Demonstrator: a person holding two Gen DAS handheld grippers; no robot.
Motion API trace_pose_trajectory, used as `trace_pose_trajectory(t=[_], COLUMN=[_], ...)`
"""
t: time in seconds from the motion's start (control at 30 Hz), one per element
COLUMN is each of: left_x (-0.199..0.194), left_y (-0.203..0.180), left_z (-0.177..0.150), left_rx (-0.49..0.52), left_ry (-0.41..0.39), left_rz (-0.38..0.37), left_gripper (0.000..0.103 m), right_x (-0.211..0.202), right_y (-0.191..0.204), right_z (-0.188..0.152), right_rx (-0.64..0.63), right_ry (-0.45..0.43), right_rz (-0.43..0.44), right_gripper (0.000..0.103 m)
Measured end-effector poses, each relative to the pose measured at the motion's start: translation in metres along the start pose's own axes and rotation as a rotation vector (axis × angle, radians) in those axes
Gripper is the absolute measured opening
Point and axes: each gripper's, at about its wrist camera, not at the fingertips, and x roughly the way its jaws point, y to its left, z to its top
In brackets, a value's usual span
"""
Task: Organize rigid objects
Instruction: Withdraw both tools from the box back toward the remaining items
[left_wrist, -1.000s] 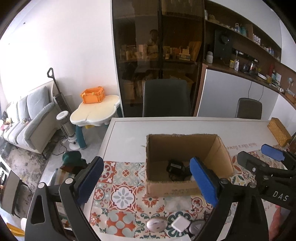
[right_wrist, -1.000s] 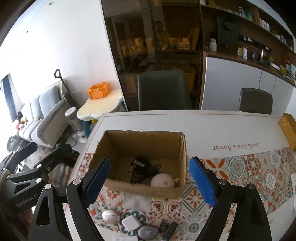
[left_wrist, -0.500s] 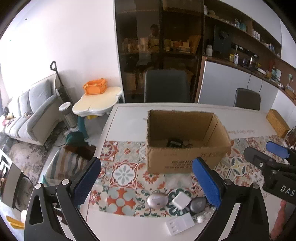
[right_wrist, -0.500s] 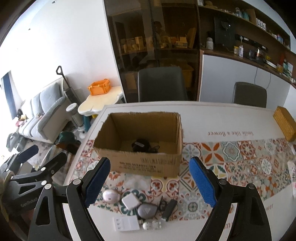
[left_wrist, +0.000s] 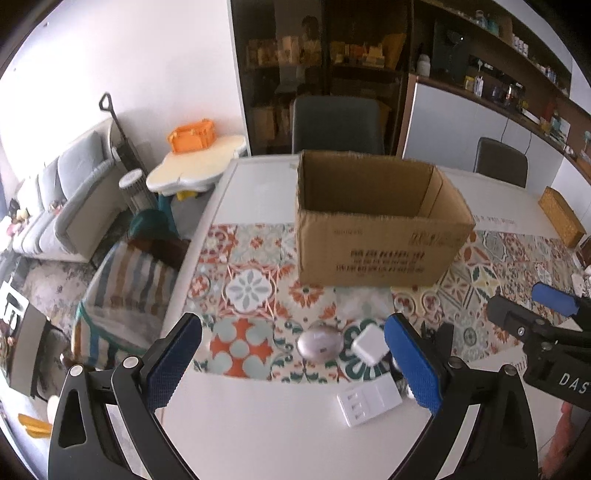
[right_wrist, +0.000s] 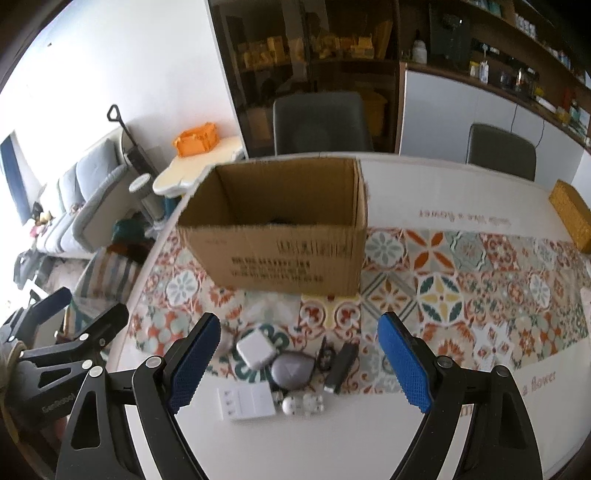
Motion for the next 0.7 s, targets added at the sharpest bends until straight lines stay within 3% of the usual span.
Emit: trace_pose_trajectory(t=[0.7], left_x=[0.041], left_y=[-0.009], left_z=[-0.068], left_rx=[0.010], left_ry=[0.198], left_rz=[0.069], left_gripper=[0.101], right_x=[0.056], right_y=[-0.008], right_z=[-0.071], right_rx=[-0.010], right_ry=[0.260], right_rz=[0.060], right_gripper=[0.082])
